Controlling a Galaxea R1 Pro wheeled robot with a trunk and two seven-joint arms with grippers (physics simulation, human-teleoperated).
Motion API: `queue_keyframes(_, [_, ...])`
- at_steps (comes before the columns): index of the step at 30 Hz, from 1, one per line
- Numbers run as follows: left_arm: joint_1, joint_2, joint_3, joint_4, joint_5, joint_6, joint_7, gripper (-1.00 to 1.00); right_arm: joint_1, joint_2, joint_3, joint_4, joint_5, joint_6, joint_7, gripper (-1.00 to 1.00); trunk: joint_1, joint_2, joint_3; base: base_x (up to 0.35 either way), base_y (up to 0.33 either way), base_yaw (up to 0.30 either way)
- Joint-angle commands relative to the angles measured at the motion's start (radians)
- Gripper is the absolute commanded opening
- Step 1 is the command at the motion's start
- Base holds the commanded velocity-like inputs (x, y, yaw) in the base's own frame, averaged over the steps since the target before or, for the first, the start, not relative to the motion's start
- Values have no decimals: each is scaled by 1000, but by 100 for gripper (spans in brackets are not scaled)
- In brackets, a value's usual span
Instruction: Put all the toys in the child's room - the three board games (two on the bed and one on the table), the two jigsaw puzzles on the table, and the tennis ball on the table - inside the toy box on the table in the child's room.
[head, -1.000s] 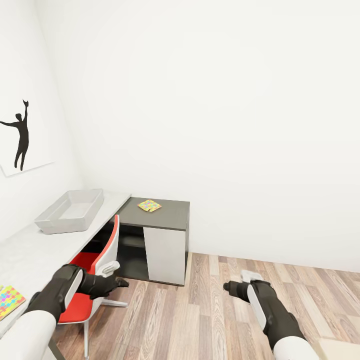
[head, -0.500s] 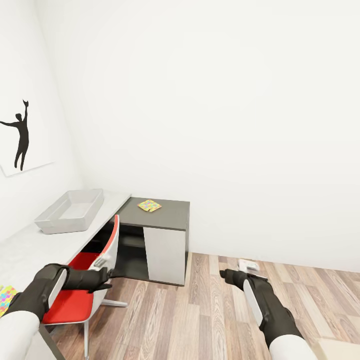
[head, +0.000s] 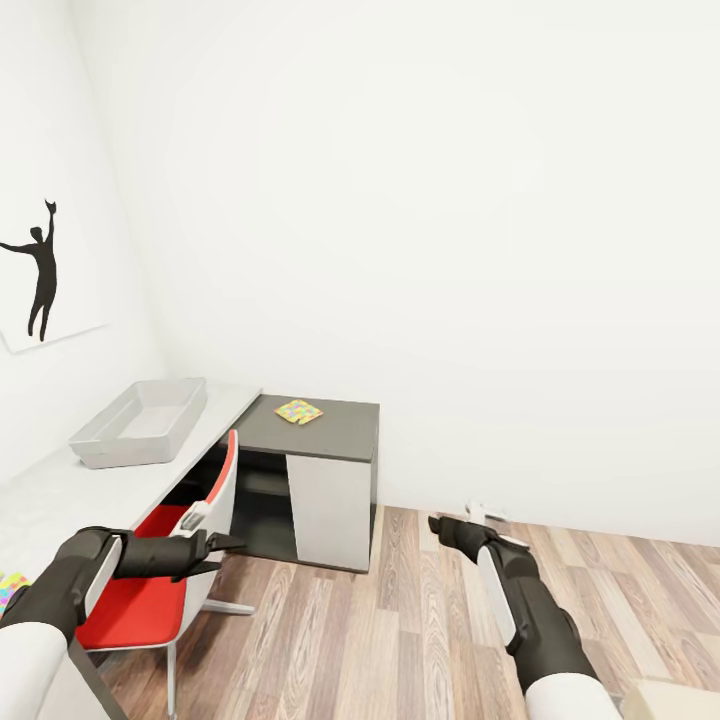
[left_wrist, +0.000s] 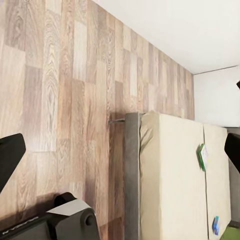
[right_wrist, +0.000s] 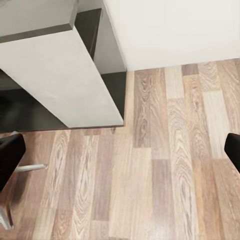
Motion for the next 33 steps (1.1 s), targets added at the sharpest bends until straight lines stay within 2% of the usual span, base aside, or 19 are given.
queue_keyframes(1, [0,0,2,0,0,8,-2,100,1,-2,-12,-3,-8,5,1,100,1,-1,0,127,-151,129])
queue_keyframes(5, [0,0,3,0,0,8,-3,100,3,-13,-28,-12,-8,7,1,100,1,-1,0,157,-204,222])
queue_keyframes(10, [0,4,6,0,-3,8,-1,100,3,-9,-28,-15,-7,4,-2,100,1,-1,0,169,-194,275])
queue_keyframes(18, [0,21,16,0,-5,8,0,100,3,-8,-26,-14,-5,0,-3,100,1,-1,0,56,-27,269])
queue_keyframes(33, [0,24,17,0,-4,7,3,100,4,-6,-27,-12,-6,-3,-4,100,1,-1,0,221,36,22])
